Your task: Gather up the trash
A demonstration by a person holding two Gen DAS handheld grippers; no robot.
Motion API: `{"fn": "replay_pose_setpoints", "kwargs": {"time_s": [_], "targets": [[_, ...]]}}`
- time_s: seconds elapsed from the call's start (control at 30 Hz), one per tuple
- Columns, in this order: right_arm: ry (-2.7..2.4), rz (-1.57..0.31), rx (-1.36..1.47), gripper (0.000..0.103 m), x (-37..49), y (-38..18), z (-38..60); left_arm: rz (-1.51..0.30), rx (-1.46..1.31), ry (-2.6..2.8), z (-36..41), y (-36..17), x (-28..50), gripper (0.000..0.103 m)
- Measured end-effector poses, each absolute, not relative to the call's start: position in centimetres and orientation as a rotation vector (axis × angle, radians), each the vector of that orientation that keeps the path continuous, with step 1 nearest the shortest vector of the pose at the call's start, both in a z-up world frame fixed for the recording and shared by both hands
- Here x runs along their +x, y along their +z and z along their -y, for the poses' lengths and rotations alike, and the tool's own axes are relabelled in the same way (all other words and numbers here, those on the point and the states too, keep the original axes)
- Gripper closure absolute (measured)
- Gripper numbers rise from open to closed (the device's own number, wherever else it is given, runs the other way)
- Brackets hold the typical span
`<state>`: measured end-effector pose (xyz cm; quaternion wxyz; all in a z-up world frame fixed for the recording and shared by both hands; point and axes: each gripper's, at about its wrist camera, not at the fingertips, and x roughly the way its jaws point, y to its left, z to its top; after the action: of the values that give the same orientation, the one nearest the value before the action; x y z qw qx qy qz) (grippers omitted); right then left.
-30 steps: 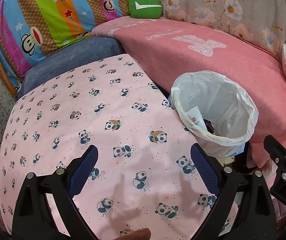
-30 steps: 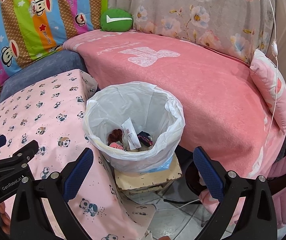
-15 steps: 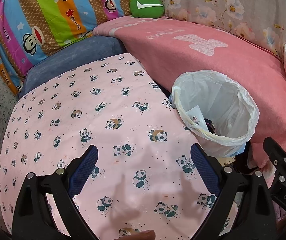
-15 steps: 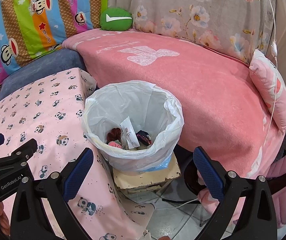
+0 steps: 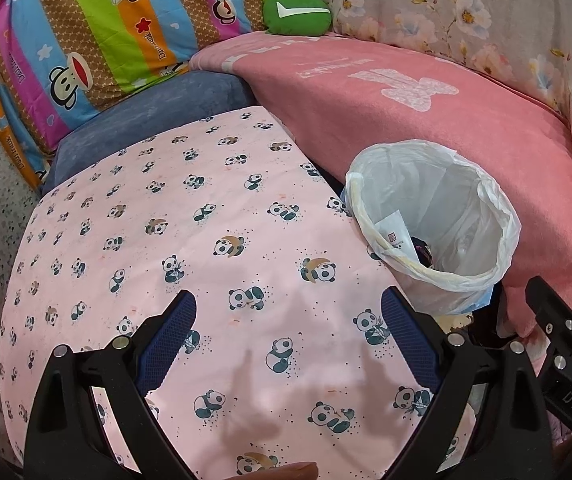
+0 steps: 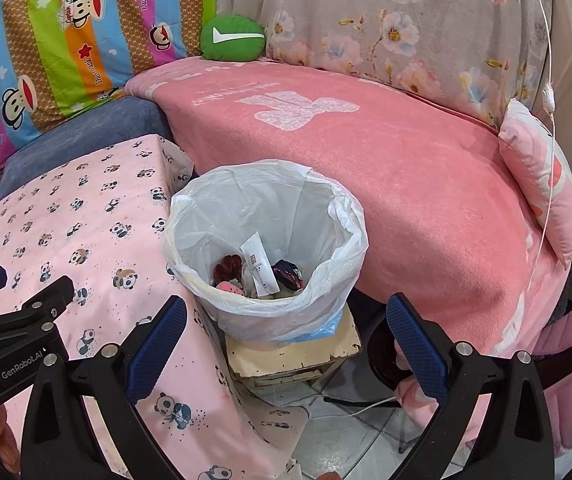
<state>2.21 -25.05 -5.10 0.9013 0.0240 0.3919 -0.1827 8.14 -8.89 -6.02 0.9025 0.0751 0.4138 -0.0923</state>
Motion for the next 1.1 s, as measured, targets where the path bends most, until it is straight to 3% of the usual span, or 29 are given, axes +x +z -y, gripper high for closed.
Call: {"fn": "replay_pose_setpoints", "kwargs": {"time_s": [1.1], "targets": [[-0.378,-0.814,0.053,0.007,1.95,-5.56,25.03,-0.847,0.186,-0.203,9.79,-5.79,8.06,0.014]]}}
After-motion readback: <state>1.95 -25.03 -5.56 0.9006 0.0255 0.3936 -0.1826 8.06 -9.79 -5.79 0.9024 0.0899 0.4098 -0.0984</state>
